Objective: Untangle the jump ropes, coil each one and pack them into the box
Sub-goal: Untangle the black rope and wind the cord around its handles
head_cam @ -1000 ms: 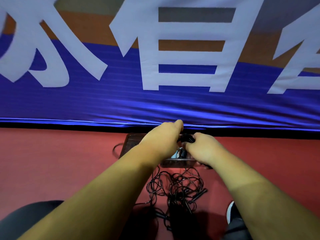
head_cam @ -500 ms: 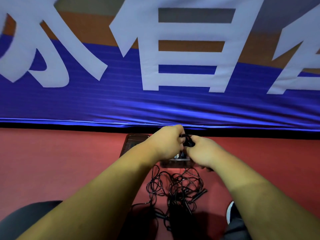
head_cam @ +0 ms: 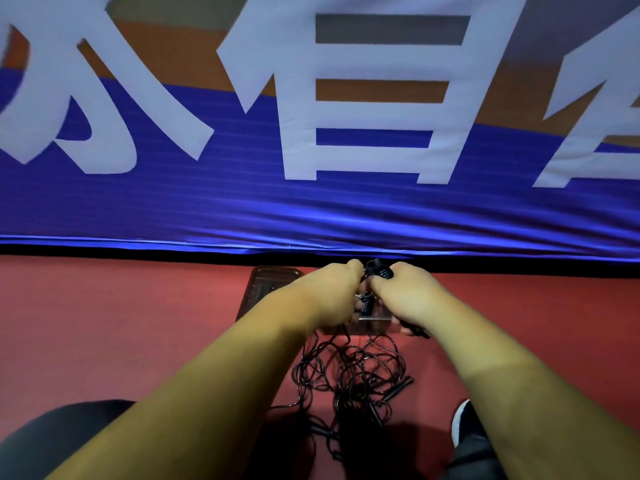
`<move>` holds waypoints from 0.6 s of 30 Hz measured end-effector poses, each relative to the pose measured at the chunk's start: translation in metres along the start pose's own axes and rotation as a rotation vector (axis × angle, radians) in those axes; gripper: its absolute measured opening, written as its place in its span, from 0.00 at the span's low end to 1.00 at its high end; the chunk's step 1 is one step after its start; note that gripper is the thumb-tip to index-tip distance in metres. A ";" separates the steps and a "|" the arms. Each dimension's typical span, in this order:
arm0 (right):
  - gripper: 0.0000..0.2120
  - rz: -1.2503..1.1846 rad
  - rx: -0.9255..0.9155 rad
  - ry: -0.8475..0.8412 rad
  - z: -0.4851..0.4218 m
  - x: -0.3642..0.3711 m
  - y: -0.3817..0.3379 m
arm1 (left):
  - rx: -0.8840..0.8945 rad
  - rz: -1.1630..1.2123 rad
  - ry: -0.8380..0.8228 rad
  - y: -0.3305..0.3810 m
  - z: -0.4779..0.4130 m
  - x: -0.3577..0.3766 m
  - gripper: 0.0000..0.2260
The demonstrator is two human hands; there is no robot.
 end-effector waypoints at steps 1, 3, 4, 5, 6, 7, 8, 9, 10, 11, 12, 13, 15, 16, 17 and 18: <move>0.13 -0.023 0.010 -0.014 0.002 -0.001 0.000 | -0.009 0.066 -0.017 -0.002 -0.001 0.000 0.08; 0.13 -0.025 0.008 -0.022 0.005 -0.003 -0.001 | -0.018 0.222 -0.032 -0.004 -0.001 -0.003 0.10; 0.13 -0.030 -0.001 -0.031 0.006 -0.004 -0.001 | -0.019 0.271 -0.027 -0.005 -0.001 -0.006 0.10; 0.13 -0.053 -0.011 -0.047 0.006 -0.004 -0.002 | -0.016 0.275 -0.022 -0.006 -0.001 -0.010 0.10; 0.14 -0.083 -0.017 -0.071 0.007 -0.005 -0.002 | -0.017 0.247 -0.020 -0.009 0.000 -0.013 0.09; 0.14 -0.108 -0.025 -0.095 0.007 -0.005 -0.003 | -0.021 0.210 -0.018 -0.011 0.002 -0.016 0.08; 0.14 -0.130 -0.035 -0.115 0.008 -0.006 -0.004 | -0.032 0.168 -0.011 -0.015 0.003 -0.018 0.09; 0.13 -0.153 -0.037 -0.135 0.009 -0.006 -0.004 | -0.049 0.133 -0.003 -0.019 0.005 -0.019 0.11; 0.11 -0.178 -0.035 -0.156 0.010 -0.006 -0.004 | -0.071 0.117 0.002 -0.024 0.006 -0.019 0.14; 0.10 -0.198 -0.034 -0.180 0.012 -0.005 -0.005 | -0.097 0.130 0.000 -0.028 0.007 -0.018 0.16; 0.08 -0.204 -0.039 -0.200 0.013 -0.005 -0.007 | -0.119 0.165 -0.003 -0.030 0.009 -0.015 0.17; 0.07 -0.203 -0.044 -0.212 0.015 -0.005 -0.008 | -0.142 0.218 -0.008 -0.030 0.010 -0.012 0.17; 0.10 -0.254 -0.024 -0.234 0.018 -0.005 -0.010 | -0.187 0.301 -0.014 -0.030 0.010 -0.006 0.17; 0.15 -0.310 0.004 -0.242 0.017 -0.005 -0.009 | -0.202 0.317 -0.020 -0.030 0.010 -0.004 0.17; 0.19 -0.349 0.021 -0.249 0.016 -0.004 -0.008 | -0.211 0.317 -0.029 -0.030 0.011 -0.003 0.17; 0.22 -0.360 0.021 -0.246 0.015 -0.004 -0.008 | -0.213 0.309 -0.037 -0.030 0.011 -0.002 0.17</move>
Point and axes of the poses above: each hand's wrist, its own z-axis away from the middle knuckle, its own x-axis out of the palm, y = z × x, the point moved 5 cm from there along -z, towards the middle knuckle, and after that the axes turned 14 degrees about x, right-handed, at the moved point
